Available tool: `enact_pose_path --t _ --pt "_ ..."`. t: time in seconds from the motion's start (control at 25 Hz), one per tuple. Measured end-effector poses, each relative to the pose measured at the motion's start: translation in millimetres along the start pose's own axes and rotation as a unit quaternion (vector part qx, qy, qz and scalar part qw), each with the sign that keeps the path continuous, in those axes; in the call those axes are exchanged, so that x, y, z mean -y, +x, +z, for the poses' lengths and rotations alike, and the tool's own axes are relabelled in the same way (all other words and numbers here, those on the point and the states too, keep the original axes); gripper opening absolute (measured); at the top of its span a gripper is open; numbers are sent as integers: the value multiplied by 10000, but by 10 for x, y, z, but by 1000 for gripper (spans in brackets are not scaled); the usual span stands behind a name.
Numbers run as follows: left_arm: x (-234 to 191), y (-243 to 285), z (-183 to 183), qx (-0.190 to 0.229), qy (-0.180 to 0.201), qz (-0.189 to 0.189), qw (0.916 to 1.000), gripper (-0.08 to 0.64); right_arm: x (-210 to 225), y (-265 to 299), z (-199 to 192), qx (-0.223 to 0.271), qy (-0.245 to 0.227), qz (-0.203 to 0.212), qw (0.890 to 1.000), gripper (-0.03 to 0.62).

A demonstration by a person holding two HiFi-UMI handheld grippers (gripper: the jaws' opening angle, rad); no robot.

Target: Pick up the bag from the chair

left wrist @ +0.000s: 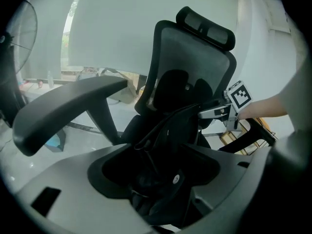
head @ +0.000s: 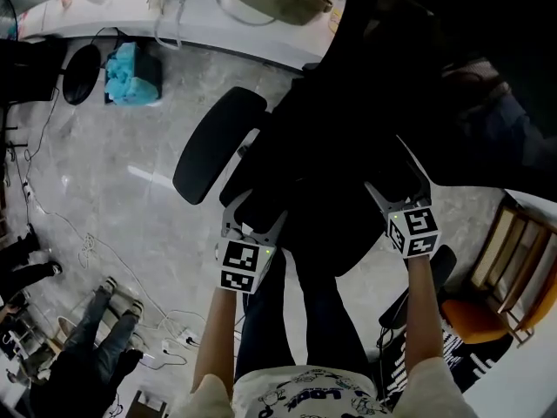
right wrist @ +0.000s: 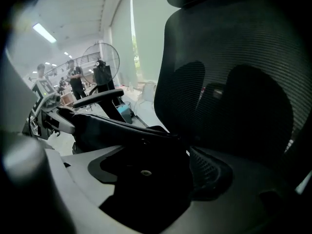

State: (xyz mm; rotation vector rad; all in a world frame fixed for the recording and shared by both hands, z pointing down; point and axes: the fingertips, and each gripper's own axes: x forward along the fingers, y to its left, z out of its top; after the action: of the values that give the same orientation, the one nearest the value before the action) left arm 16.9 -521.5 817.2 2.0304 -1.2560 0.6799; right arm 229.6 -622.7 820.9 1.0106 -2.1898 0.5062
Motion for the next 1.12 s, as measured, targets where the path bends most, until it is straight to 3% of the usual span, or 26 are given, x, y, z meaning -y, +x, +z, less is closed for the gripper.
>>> enact_pose_path --t 0.24,0.36,0.48,1.12 --pt "0 197 -63 50 -154 39 9999 290 4 195 -112 -80 -136 653 9977 401" --pt "26 243 -45 131 -247 10 9996 230 -18 235 -87 -57 -186 1011 9947 374" --pt "68 262 -42 192 -212 26 9996 167 -74 259 -56 -20 -269 1226 9921 303" --pt "197 -41 -94 114 -144 31 9998 48 -275 -70 29 19 -472 1007 9938 163"
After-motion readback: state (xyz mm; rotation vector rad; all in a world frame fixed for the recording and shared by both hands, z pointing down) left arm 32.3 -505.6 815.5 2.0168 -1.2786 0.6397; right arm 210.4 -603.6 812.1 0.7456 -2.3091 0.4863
